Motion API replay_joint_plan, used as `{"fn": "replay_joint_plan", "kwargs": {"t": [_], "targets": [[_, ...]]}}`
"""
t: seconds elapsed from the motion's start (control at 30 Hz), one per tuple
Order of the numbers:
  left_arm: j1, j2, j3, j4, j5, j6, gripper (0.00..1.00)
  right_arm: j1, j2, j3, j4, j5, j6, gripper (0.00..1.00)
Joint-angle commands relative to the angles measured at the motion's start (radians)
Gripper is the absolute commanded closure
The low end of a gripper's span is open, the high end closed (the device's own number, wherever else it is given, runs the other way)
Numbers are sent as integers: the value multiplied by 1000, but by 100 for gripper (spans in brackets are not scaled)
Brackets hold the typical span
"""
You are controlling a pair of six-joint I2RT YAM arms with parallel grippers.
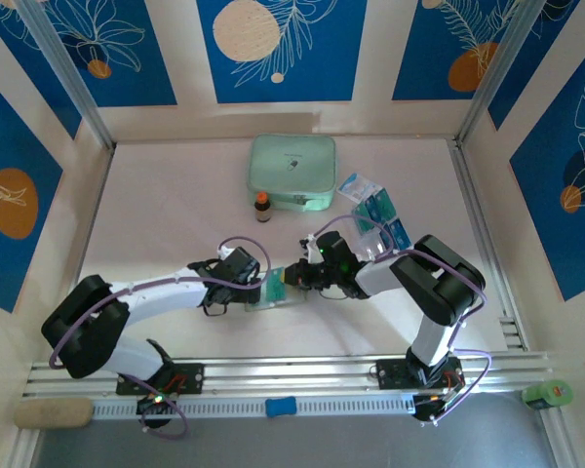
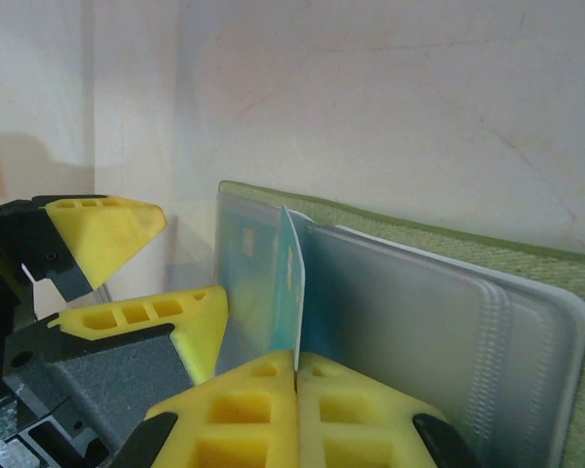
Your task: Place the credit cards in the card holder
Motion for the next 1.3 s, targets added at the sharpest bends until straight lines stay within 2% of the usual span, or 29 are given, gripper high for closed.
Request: {"fn": "replay_joint_plan", "kwargs": {"t": [0.0, 0.6, 1.27], "targets": [[-4, 29, -12, -28, -14, 7, 0, 6, 4, -4, -62, -23, -31, 100], [-3, 29, -17, -24, -14, 7, 0, 6, 0, -2, -104, -26, -40, 100], [-4, 21, -17, -20, -14, 8, 0, 23, 76, 74, -175, -45, -39, 100]]}}
